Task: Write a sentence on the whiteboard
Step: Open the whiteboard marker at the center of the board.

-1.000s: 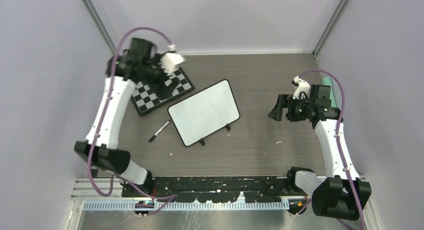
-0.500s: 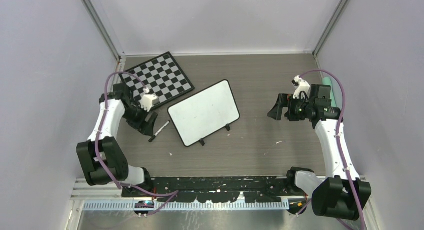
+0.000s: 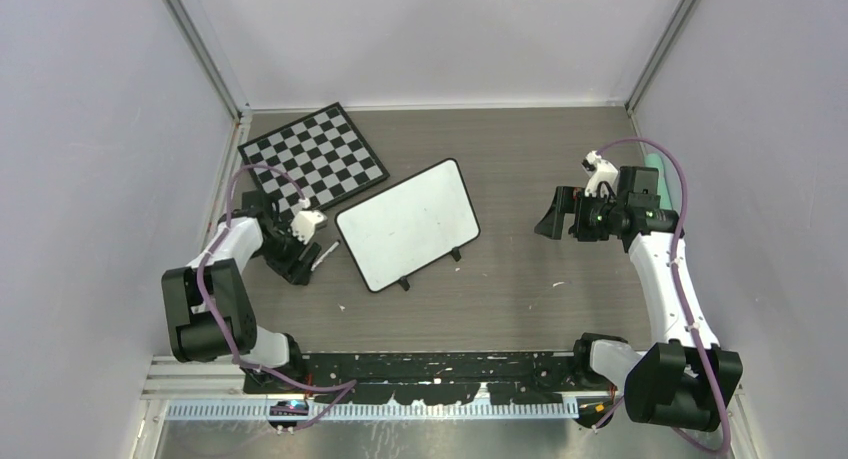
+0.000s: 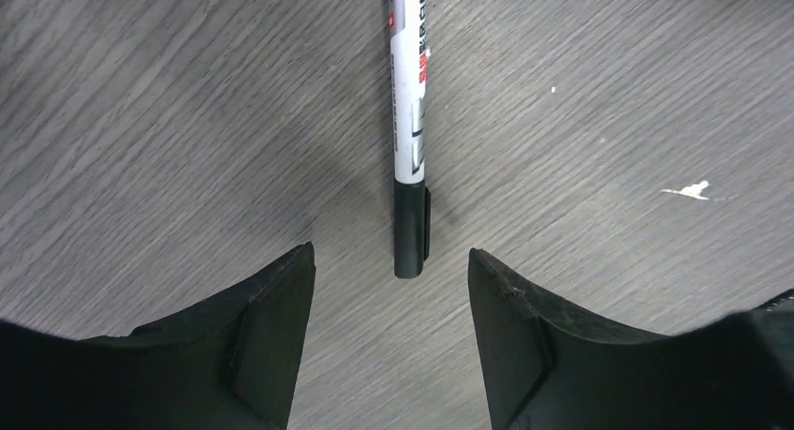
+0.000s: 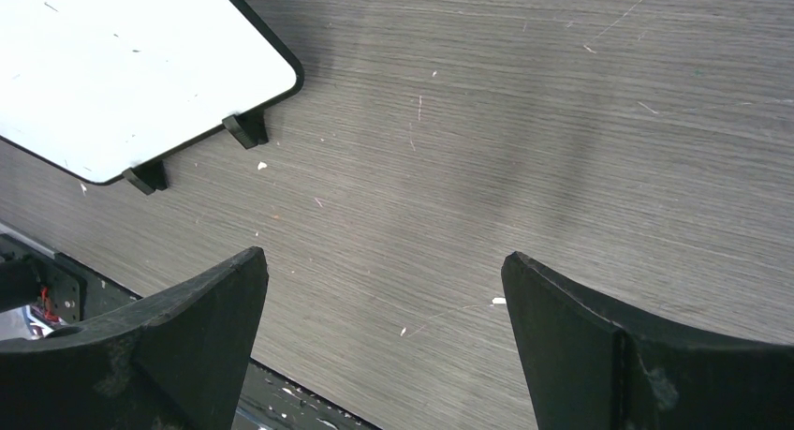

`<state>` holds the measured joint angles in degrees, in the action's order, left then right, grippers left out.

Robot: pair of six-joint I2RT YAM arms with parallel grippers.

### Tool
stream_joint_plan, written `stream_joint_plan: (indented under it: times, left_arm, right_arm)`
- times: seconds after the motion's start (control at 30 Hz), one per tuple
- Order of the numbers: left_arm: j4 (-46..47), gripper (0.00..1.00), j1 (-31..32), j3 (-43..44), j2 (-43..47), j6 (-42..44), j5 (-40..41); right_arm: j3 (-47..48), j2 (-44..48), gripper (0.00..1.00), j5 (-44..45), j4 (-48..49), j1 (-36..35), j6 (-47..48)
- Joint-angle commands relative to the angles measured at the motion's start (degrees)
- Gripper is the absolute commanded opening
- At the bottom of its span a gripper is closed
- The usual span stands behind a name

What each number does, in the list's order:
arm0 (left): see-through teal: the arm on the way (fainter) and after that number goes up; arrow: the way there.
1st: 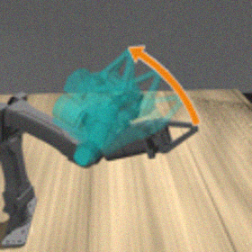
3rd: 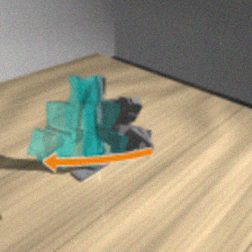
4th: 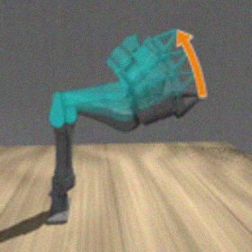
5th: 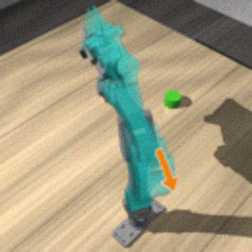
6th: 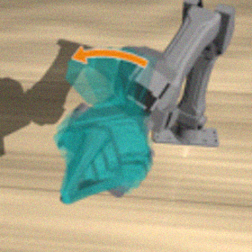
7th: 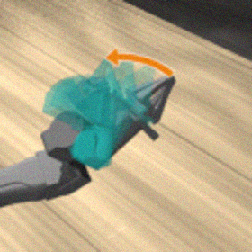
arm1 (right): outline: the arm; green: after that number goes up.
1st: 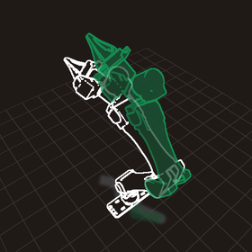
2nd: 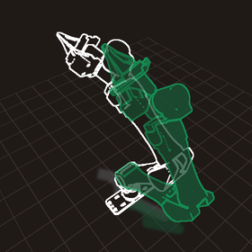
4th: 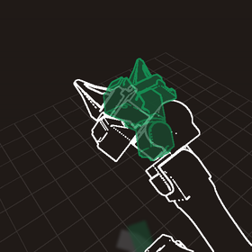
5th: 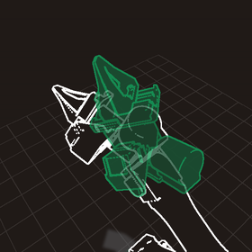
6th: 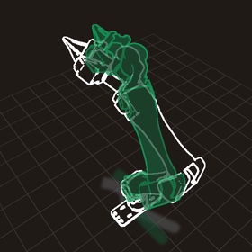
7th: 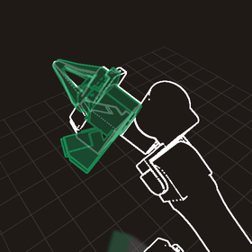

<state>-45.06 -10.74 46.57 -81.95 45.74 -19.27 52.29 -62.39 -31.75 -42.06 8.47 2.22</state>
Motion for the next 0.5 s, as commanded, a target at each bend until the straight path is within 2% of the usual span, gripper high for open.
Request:
stream_joint_plan:
  times: [0.0,0.07,0.2,0.4,0.47]
  left_arm:
    - [6.78,0.62,0.62,-2.08,-0.81,2.42,0.18]
    - [8.47,0.6,0.62,-3.32,-1.83,2.8,0.99]
    - [11.94,0.47,0.29,-3.25,-5.36,1.37,4.23]
    - [8.02,0.07,-2.15,3.58,-12.0,-2.0,2.08]
    - [7.67,0.0,-2.36,3.82,-13.03,-2.19,1.46]
  right_arm:
    - [1.49,-0.72,0.99,0.44,1.33,0.28,-0.02]
    - [1.42,-1.1,0.99,0.74,1.49,0.31,-0.01]
    - [1.49,-1.72,1.0,1.16,1.76,0.31,0.07]
    - [2.72,-2.55,0.99,0.18,1.92,0.32,0.15]
    - [2.66,-2.29,1.0,-0.63,1.9,0.32,0.35]
